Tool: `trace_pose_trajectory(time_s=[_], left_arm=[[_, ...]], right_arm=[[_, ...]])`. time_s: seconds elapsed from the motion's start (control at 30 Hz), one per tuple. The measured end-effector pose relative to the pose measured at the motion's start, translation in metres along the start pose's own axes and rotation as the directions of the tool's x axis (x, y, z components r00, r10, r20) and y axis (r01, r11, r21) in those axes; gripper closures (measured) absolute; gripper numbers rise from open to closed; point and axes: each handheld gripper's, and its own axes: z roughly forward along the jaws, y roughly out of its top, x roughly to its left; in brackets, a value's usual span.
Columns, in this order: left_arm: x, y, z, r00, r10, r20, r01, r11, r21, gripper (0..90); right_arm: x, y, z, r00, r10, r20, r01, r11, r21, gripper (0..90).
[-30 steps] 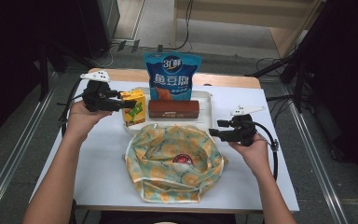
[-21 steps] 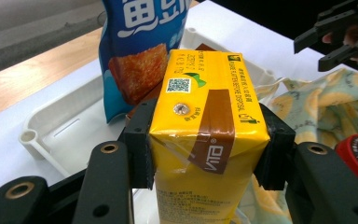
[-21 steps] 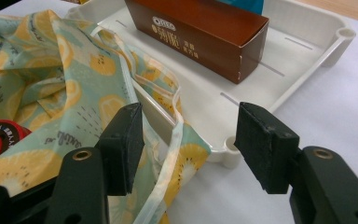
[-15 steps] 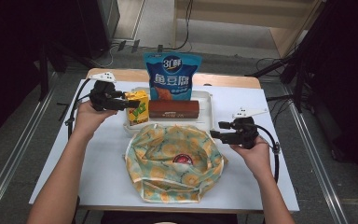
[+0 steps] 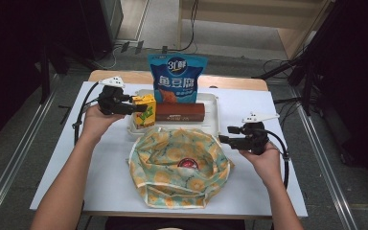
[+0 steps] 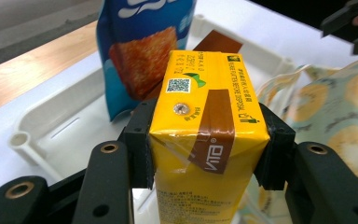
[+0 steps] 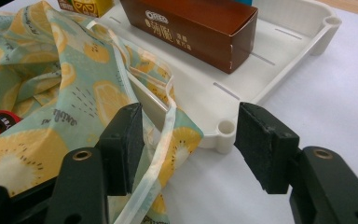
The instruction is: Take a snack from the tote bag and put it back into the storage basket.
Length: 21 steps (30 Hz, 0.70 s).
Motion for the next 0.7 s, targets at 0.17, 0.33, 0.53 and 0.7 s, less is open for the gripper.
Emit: trace_pose_trajectory(time_s=[0.17, 0.33, 0.53, 0.7], left_arm=[[0.004, -0.007, 0.008, 0.9998, -0.007, 0.019, 0.007, 1.0, 0.006, 50.8], [0.004, -0.011, 0.013, 0.9996, 0.004, 0.027, -0.005, 0.9999, 0.013, 50.8], [0.003, -0.016, 0.018, 0.9991, 0.027, 0.033, -0.028, 0.9993, 0.023, 50.7], [0.003, -0.02, 0.019, 0.9981, 0.042, 0.045, -0.042, 0.9991, 0.008, 50.6]], right_arm=[[0.0, -0.001, 0.0, 1.0, 0.002, 0.0, -0.002, 1.0, 0.002, 42.4], [0.0, -0.001, 0.0, 1.0, 0.0, -0.001, 0.0, 1.0, 0.003, 42.4], [-0.001, -0.001, 0.0, 1.0, 0.003, 0.001, -0.003, 1.0, 0.002, 42.4], [-0.001, -0.001, 0.0, 1.0, 0.0, 0.0, 0.0, 1.0, 0.001, 42.4]])
